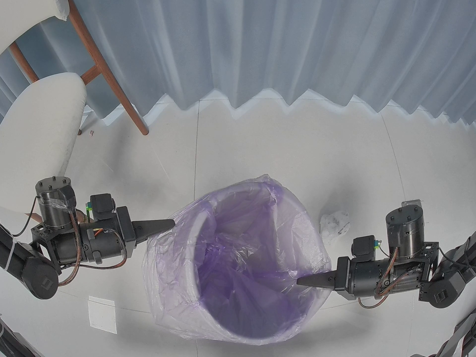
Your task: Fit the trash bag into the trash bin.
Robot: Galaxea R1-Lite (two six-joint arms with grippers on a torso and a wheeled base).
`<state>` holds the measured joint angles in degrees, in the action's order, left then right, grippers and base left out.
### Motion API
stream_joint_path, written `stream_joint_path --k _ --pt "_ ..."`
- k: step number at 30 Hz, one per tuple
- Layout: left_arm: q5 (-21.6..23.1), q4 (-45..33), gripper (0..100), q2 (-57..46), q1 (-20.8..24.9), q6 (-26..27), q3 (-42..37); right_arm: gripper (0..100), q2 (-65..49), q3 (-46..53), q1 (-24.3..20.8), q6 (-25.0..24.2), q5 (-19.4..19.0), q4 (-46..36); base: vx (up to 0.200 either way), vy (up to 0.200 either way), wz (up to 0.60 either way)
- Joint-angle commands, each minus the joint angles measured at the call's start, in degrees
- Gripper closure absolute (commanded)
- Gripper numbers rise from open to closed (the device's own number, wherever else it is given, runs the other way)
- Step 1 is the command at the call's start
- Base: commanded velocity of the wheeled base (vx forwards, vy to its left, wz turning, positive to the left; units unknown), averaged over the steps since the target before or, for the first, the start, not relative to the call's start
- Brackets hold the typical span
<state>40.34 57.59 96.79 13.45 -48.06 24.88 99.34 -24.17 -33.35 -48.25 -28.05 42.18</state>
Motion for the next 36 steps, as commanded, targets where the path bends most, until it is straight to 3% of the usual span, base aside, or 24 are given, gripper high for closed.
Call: stream_joint_path --k 1,6,18,19,24,30,35,36 --pt "0.0 -0.28 100 0.41 -1.49 -0.11 0.08 100 -1.87 0.88 0.04 -0.09 -1.48 0.18 0.0 0.0 0.0" --pt "0.0 -0.9 100 0.94 -3.51 -0.11 -0.71 100 -4.33 1.32 0.39 -0.44 -4.91 0.18 0.0 0.0 0.0" --pt "-2.28 1.47 100 3.31 -4.39 0.24 -1.24 100 -4.16 1.23 0.48 -0.88 -5.08 0.36 0.0 0.0 0.0" --pt "-2.37 1.91 0 3.31 -4.48 0.33 -0.97 100 -4.16 1.23 0.48 -0.88 -5.0 0.36 0.0 0.0 0.0" --pt "-4.04 2.97 0 2.52 -5.18 0.24 -0.97 100 -2.93 0.44 0.75 -0.53 -2.89 -0.26 0.0 0.0 0.0" --pt "-13.88 3.14 0 -1.26 -7.91 0.59 -0.89 100 2.0 -2.28 2.86 0.53 8.45 -0.43 0.0 0.0 0.0" --pt "-14.59 1.91 0 -5.21 -5.8 1.12 -0.18 100 4.81 -7.12 3.47 5.1 16.45 -5.27 0.0 0.0 0.0" --pt "-14.59 0.6 0 -5.39 -3.34 2.35 1.13 100 5.42 -10.19 3.65 6.94 19.0 -8.61 0.0 0.0 0.0"
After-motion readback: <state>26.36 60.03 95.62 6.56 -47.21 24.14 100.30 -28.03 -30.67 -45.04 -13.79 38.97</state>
